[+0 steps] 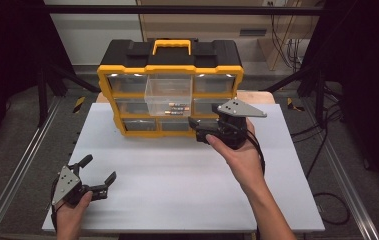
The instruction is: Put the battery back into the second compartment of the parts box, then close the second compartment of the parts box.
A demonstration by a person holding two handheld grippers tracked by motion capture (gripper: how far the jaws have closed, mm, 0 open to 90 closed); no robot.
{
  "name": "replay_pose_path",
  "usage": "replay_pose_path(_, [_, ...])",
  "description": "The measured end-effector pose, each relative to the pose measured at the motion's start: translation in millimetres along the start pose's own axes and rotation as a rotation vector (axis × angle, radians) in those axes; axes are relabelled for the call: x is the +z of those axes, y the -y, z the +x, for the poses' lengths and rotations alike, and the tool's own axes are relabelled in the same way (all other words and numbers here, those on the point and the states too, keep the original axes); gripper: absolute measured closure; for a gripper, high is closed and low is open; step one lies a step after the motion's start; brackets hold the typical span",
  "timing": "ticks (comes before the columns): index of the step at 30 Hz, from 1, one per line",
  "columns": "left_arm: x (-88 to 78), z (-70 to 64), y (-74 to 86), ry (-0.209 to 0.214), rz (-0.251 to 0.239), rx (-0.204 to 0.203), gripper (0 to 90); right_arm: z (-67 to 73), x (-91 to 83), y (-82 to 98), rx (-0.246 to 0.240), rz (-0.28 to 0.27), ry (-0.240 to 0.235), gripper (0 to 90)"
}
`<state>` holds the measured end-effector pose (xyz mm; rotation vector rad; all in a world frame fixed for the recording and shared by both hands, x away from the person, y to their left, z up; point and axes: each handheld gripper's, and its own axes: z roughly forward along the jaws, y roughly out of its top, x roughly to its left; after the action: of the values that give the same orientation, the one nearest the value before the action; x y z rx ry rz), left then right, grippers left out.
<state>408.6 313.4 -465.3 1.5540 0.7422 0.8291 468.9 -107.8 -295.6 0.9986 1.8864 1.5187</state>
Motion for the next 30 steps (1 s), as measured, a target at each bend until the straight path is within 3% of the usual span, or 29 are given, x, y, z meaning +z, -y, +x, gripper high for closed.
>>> replay_pose_path(8, [0.2, 0.4, 0.4, 0.001, 0.001, -0.001, 0.6, -0.9, 0.9, 7.2, -0.006, 0.018, -0.006, 22.9])
replay_pose_path(12, [0.9, -0.2, 0.4, 0.003, 0.006, 0.002, 0.6, 0.3, 1.7, 11.1, -0.011, 0.013, -0.013, 30.2])
replay_pose_path(18, [1.6, -1.8, 0.3, 0.007, 0.008, 0.007, 0.6, 2.8, 2.5, 16.3, -0.035, 0.027, -0.021, 48.9])
replay_pose_path(25, [0.3, 0.0, 0.3, 0.001, 0.003, 0.001, 0.7, 7.0, 9.4, 19.0, -0.057, 0.041, -0.024, 77.7])
replay_pose_path(30, [0.5, 0.3, 0.1, 0.001, 0.001, 0.0, 0.7, 10.9, 14.6, 17.5, -0.064, 0.042, -0.039, 89.7])
